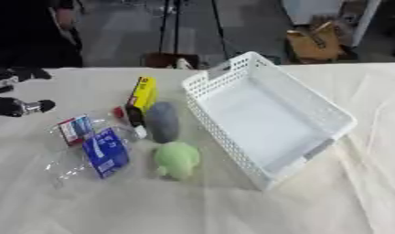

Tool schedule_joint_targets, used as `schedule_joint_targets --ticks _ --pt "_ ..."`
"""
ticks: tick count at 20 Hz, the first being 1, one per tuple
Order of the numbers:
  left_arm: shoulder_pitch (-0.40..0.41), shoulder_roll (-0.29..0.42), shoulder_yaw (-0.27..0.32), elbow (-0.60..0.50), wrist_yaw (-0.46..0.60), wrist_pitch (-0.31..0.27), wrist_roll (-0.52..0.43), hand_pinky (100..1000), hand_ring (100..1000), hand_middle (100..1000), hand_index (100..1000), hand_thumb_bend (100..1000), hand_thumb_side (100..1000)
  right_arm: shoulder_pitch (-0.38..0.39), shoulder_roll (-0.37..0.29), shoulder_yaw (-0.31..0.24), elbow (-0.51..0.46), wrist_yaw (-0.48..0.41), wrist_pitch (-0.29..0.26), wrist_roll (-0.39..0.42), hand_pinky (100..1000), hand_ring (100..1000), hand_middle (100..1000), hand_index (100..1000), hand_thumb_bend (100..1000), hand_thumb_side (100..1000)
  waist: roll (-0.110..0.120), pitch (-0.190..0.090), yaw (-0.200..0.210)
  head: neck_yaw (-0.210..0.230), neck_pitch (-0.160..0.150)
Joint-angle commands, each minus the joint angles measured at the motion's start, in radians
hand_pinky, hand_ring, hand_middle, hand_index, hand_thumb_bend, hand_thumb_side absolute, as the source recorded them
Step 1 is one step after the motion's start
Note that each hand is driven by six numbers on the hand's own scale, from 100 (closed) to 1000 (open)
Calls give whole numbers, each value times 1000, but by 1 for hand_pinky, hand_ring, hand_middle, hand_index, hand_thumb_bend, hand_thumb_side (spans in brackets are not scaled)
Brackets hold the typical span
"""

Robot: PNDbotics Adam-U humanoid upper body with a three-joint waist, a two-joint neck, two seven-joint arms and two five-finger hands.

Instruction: Pick up objects on the table and place them in the box.

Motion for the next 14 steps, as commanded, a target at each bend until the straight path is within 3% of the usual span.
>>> schedule_joint_targets --ticks 1,2,4,14 --pt "-30 13 5 25 -29 -20 -24 1000 1000 990 1000 479 842 -9 -10 1 -17 -9 -1 5 789 767 651 860 100 1000 0 -13 -1 4 -3" --pt "-32 11 2 34 -36 -22 -29 1000 1000 1000 1000 577 818 -10 -10 2 -17 -10 -1 6 789 767 651 860 100 1000 0 -12 -3 5 -4" --pt "-48 1 -15 62 -59 -25 -51 1000 1000 1000 1000 601 818 -9 -10 5 -17 -12 -2 9 789 767 651 860 100 1000 1 -11 -6 8 -3" --pt "-127 -38 -21 129 -173 -64 -193 1000 1000 1000 1000 621 800 -2 -10 8 -17 -21 -5 19 789 767 650 860 100 1000 6 -12 -8 7 1"
